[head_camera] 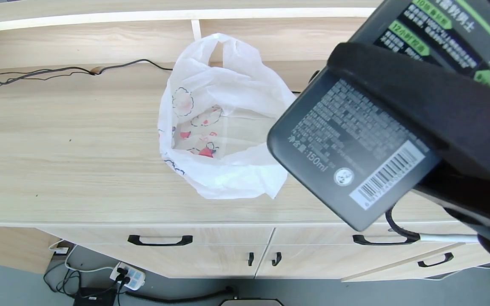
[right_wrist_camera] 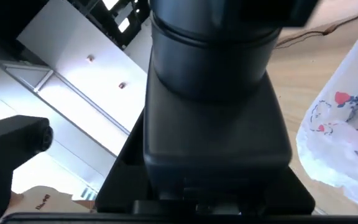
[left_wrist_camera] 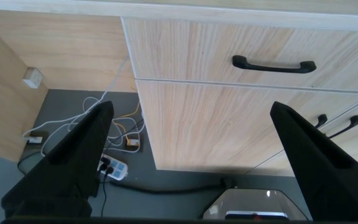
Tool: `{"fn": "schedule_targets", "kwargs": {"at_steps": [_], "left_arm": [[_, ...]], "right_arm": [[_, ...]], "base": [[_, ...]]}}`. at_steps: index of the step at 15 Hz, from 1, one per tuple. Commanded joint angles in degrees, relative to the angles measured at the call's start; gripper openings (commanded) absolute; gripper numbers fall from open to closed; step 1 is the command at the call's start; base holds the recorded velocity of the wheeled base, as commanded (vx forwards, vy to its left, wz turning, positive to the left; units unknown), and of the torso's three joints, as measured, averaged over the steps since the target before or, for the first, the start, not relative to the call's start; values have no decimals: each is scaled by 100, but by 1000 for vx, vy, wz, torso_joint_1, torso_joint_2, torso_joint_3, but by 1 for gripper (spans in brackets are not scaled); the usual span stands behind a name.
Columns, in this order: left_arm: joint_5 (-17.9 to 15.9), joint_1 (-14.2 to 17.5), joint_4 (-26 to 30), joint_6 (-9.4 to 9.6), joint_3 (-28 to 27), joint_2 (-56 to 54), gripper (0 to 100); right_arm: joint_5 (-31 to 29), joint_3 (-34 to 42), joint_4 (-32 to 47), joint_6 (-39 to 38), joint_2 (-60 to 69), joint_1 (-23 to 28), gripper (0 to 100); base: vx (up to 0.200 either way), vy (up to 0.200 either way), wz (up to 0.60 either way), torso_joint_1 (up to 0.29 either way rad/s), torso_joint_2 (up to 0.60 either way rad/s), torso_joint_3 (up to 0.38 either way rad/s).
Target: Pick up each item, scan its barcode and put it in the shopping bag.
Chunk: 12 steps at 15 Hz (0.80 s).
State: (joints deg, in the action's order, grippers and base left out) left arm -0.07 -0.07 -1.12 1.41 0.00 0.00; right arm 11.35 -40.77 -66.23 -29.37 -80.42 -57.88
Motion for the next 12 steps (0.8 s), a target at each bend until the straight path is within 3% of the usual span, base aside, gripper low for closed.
{"fn": "schedule_targets", "kwargs": {"at_steps": [1, 2, 3, 5, 7, 10, 12], "left_arm": [[-1, -1, -2, -1, 0, 9, 100], [-1, -1, -2, -1, 0, 9, 100], [-1, -1, -2, -1, 0, 9, 100], [-1, -1, -2, -10, 0, 9, 100], [-1, -1, -11, -10, 0, 9, 100], [-1, -1, -2, -1, 0, 9, 100], [-1, -1, -2, -1, 0, 9, 100]], "right_arm": [[-151, -19, 207, 1038, -474, 682, 0], [-142, -89, 277, 2576, -808, 1534, 0], [16, -476, 269, 3552, -1116, 2220, 0], [-98, -1153, 304, 4167, -1397, 2747, 0], [-177, -1443, 234, 5433, -1661, 3336, 0], [517, -1311, -92, 6487, -1766, 3644, 0], [1317, -1276, -1015, 7366, -2030, 4118, 0]], "base": [[0, 0, 0, 0, 0, 0], [0, 0, 0, 0, 0, 0], [0, 0, 0, 0, 0, 0], [0, 0, 0, 0, 0, 0], [0, 0, 0, 0, 0, 0], [0, 0, 0, 0, 0, 0], [0, 0, 0, 0, 0, 0]]}}
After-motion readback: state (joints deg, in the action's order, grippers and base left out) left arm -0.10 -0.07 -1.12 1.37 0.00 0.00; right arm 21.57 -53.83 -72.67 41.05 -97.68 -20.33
